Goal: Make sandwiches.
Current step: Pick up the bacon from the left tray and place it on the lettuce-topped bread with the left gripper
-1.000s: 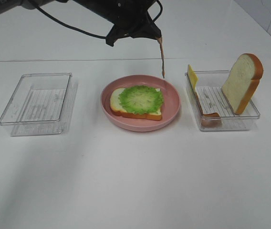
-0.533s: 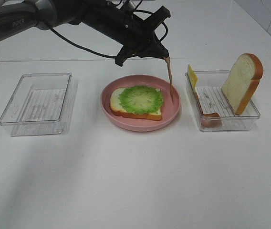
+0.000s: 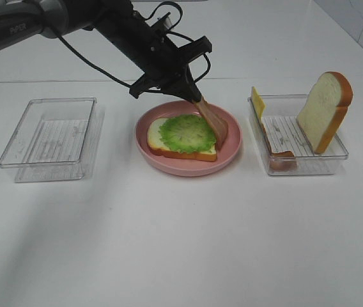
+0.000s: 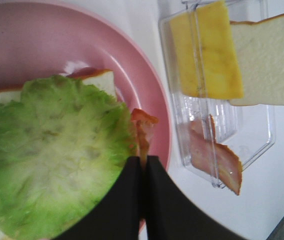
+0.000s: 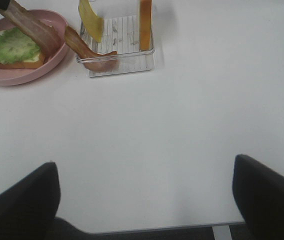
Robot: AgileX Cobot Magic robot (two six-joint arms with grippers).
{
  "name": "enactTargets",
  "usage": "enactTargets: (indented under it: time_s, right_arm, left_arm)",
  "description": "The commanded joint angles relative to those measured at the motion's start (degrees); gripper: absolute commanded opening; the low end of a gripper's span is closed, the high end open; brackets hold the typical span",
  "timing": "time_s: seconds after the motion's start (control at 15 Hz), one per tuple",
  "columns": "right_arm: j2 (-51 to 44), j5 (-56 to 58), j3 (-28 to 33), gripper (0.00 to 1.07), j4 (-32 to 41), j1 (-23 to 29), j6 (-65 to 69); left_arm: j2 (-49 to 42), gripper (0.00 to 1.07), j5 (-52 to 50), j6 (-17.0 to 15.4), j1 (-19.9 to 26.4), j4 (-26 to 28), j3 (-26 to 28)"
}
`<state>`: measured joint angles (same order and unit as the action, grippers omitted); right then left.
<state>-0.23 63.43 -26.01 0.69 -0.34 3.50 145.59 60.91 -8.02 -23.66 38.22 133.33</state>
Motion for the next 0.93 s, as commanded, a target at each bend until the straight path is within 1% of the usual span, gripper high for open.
enactTargets:
  time_s: [0.07, 0.2, 0.27, 0.47, 0.67, 0.73, 0.8, 0.87, 0.93]
  right_arm:
    - [-1.8, -0.5, 0.2, 0.89, 0.2, -0.3, -0.2]
    - [-1.8, -0.5, 0.2, 0.89, 0.2, -0.3, -0.2]
    - [-1.8, -0.5, 0.2, 0.89, 0.2, -0.3, -0.2]
    - [-1.8, -0.5, 0.2, 0.89, 0.2, -0.3, -0.2]
    - [-1.8, -0.5, 0.2, 0.89, 0.2, -0.3, -0.2]
    - [-1.8, -0.5, 0.2, 0.89, 0.2, -0.3, -0.2]
    - [-1.8, -0.5, 0.2, 0.89, 0.2, -0.3, -0.2]
    - [-1.8, -0.5, 0.2, 0.89, 0.2, -0.3, -0.2]
    - [-1.8, -0.5, 0.2, 0.89, 0.2, -0.3, -0.2]
  left_arm:
    - [-0.2, 0.0, 2.2, -0.3, -0.2, -2.7, 0.2]
    - [-0.2, 0.0, 3.4, -0.5, -0.2, -7.8, 0.2]
    - [-0.2, 0.0, 3.5, -0.7, -0.2, -9.3, 0.2]
    - [-0.2, 0.0, 3.4, -1.1, -0.6, -16.1, 0.2]
    - [-0.2, 0.0, 2.3, -1.5, -0.6, -16.5, 0.2]
    - [-0.2, 0.06, 2.0, -1.5, -0.6, -16.3, 0.2]
    - [-0.2, 0.23, 1.8, -1.5, -0.6, -15.9, 0.2]
    - [-0.2, 0.64, 2.0, -1.5, -0.6, -15.7, 0.2]
    - [-0.2, 0.92, 2.5, -1.6, -0.6, -15.7, 0.2]
